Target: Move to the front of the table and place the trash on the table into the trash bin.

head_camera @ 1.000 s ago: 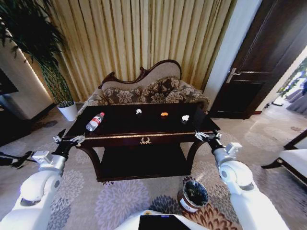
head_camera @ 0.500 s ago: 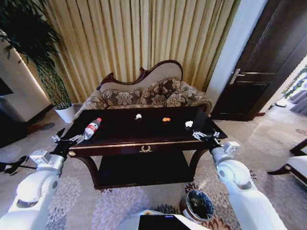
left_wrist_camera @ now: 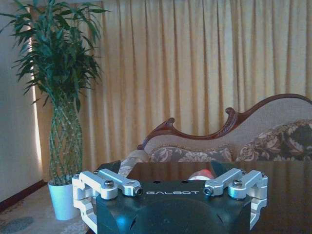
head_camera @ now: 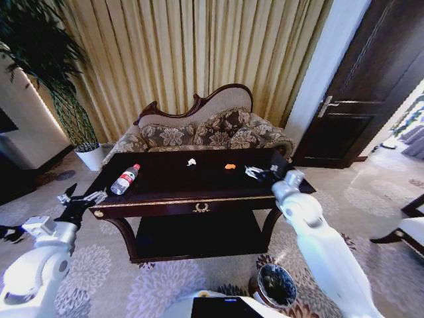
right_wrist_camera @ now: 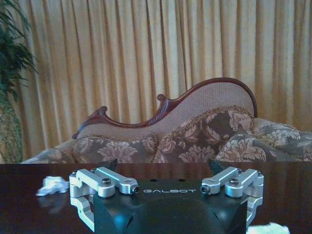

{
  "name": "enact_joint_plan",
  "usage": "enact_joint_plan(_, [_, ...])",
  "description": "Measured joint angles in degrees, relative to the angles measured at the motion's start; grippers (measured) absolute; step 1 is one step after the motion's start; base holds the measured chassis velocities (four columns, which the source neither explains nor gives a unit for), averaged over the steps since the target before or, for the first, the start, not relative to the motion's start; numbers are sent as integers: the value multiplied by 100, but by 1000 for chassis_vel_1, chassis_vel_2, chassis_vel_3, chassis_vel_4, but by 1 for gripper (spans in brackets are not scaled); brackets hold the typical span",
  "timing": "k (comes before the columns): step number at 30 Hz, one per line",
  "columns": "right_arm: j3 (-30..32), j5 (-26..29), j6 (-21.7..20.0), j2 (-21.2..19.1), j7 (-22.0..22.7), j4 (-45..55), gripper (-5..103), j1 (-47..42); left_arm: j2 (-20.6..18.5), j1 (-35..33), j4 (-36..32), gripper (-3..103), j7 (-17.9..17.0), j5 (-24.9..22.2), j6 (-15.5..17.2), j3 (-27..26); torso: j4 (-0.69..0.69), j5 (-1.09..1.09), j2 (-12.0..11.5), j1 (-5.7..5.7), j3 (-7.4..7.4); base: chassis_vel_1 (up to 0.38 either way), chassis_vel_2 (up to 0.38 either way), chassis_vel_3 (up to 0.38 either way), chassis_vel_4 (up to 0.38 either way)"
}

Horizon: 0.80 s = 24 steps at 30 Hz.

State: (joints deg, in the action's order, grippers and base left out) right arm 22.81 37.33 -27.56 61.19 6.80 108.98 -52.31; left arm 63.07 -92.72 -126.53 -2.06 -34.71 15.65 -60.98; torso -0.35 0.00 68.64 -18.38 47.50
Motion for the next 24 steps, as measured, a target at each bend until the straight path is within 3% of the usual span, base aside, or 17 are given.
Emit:
enact_joint_plan(6, [25,-446,26,43,1,-985,100,385,39,-8,52,100,19,16,-19,-41,-3,1,0,0,0,0,0,0,0])
enact_joint_plan(14, [302,-606,54,-61,0,-1218,100,240,62,72,136,100,28,126,-61,142,-3,0,0,0,0,0,0,0,0])
enact_joint_plan(24, [211,-710,84,18,1,-1591,100,298,80,123,146,100,25,150,-107,242,-1,0,0,0,0,0,0,0,0])
